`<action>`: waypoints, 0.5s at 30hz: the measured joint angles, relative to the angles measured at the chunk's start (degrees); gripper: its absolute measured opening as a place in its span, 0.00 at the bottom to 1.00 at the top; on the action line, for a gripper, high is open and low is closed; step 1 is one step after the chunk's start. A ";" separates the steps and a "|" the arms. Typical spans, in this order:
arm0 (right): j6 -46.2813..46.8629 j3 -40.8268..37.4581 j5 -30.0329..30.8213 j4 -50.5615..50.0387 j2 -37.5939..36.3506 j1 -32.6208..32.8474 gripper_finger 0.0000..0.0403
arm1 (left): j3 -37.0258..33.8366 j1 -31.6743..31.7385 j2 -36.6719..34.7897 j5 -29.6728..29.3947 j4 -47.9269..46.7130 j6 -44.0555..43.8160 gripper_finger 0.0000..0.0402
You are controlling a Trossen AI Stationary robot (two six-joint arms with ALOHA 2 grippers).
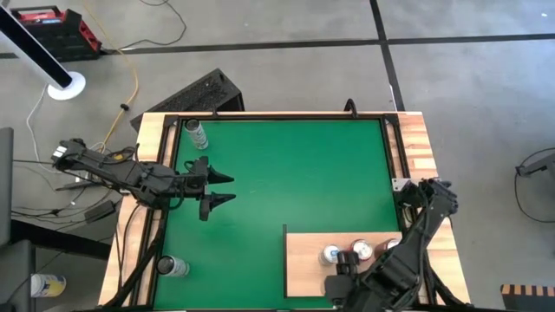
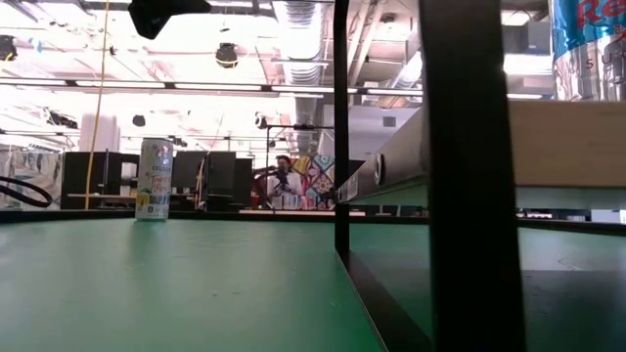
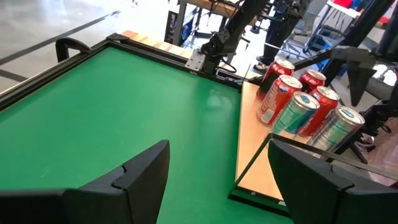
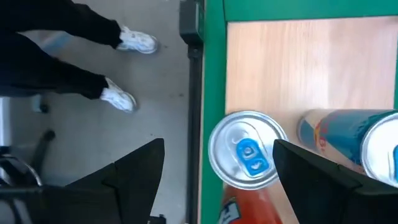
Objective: Place canned beverage on shelf
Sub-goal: Adjust the blue soda can
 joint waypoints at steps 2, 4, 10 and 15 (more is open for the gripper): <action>-0.72 0.00 -0.10 -0.95 0.30 -0.03 0.81 | 0.00 0.00 0.00 0.01 0.03 0.04 0.64; -0.84 -0.01 -0.05 -1.61 0.41 -0.29 0.81 | 0.00 0.00 0.00 0.01 0.01 0.02 0.64; -1.35 -0.01 1.34 -2.61 0.32 -0.75 0.81 | 0.00 0.00 0.00 0.01 -0.02 0.05 0.64; -2.18 -0.81 1.67 -2.71 0.31 -1.19 0.81 | 0.00 0.00 0.00 0.01 -0.03 0.07 0.64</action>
